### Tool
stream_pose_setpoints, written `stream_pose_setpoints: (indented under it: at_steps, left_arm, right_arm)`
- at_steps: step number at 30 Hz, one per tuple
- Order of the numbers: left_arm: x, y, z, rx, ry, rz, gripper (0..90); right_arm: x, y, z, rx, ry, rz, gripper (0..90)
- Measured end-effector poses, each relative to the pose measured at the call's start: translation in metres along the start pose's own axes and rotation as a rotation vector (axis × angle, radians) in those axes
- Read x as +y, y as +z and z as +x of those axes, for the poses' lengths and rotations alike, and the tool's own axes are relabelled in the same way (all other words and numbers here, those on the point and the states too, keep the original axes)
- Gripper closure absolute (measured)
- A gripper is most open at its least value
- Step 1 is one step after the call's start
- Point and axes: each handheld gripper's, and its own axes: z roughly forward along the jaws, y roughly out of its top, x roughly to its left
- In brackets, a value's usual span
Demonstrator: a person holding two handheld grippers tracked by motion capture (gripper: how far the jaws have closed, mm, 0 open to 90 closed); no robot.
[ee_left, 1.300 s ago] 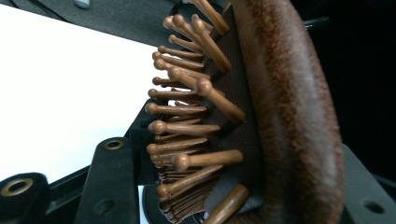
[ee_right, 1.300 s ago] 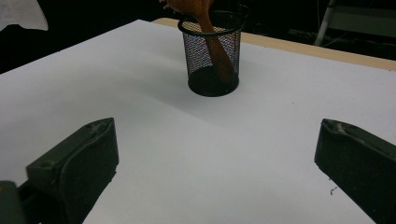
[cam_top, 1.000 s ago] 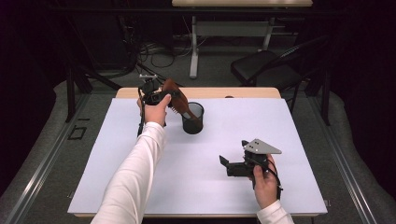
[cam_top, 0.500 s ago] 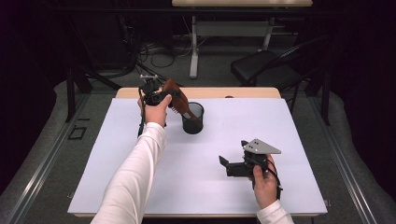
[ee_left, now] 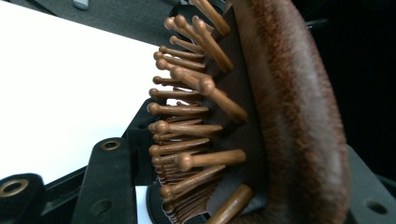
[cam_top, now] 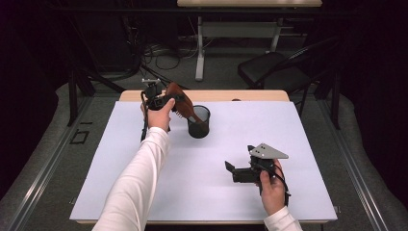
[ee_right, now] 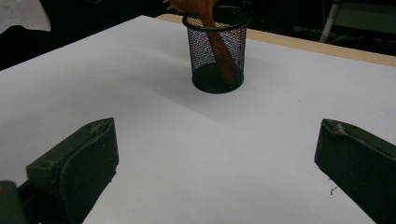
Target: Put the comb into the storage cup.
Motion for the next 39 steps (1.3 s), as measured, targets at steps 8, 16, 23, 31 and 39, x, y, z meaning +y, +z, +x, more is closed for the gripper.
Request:
stream_pose_setpoints:
  at_steps: [8,16,23,31,39]
  left_arm:
    - [-0.0015,-0.0003,0.0059,-0.016,-0.007,-0.009,46.2]
    - [-0.0030,-0.0004,0.0089,-0.031,-0.014,-0.018,45.6]
    - [-0.0054,-0.0007,0.0101,-0.034,-0.015,-0.032,44.8]
    - [-0.0052,-0.0009,0.0093,-0.028,-0.010,-0.032,44.2]
    - [-0.0054,-0.0008,0.0090,-0.020,0.002,-0.032,39.7]
  right_arm:
    - [-0.0005,0.0008,-0.0004,0.000,-0.002,0.002,0.0]
    - [-0.0008,0.0008,-0.0007,0.000,-0.002,0.003,0.0]
    - [-0.0010,0.0013,-0.0005,0.001,-0.003,0.004,0.0]
    - [-0.0010,0.0013,-0.0003,0.002,-0.003,0.006,0.0]
    - [-0.0011,0.0015,-0.0002,0.003,-0.004,0.007,0.0]
